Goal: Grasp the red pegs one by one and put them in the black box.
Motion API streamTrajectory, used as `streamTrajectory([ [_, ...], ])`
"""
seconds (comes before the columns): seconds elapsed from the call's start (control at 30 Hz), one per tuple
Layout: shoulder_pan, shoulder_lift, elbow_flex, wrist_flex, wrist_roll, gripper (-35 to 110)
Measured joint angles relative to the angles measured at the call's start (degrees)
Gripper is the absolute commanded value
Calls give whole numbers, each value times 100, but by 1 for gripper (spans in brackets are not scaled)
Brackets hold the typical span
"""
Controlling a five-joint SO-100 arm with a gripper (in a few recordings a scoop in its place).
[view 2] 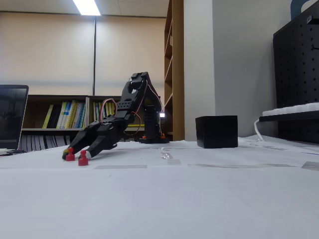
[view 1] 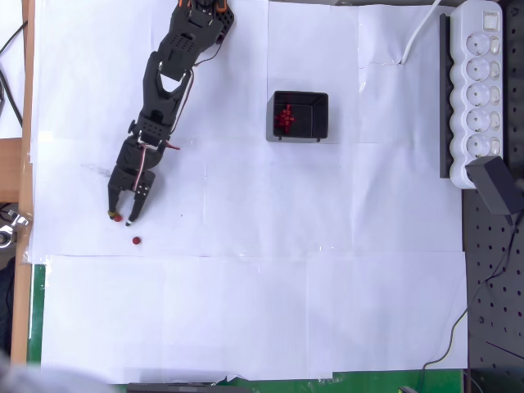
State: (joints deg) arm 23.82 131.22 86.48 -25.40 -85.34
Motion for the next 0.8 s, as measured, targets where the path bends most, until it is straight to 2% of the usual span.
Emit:
streamTrajectory([
  [0.27, 0, 0, 9, 88, 26, 0],
  [0.37, 0, -132, 202, 686, 132, 0],
  [0.43, 0, -369, 519, 1696, 422, 0],
  [0.57, -70, -1081, 1204, 4632, 940, 0],
  [0.7, -598, -1995, 1784, 7655, 905, 0],
  [0.8, -1424, -2804, 2118, 9773, 246, 0],
])
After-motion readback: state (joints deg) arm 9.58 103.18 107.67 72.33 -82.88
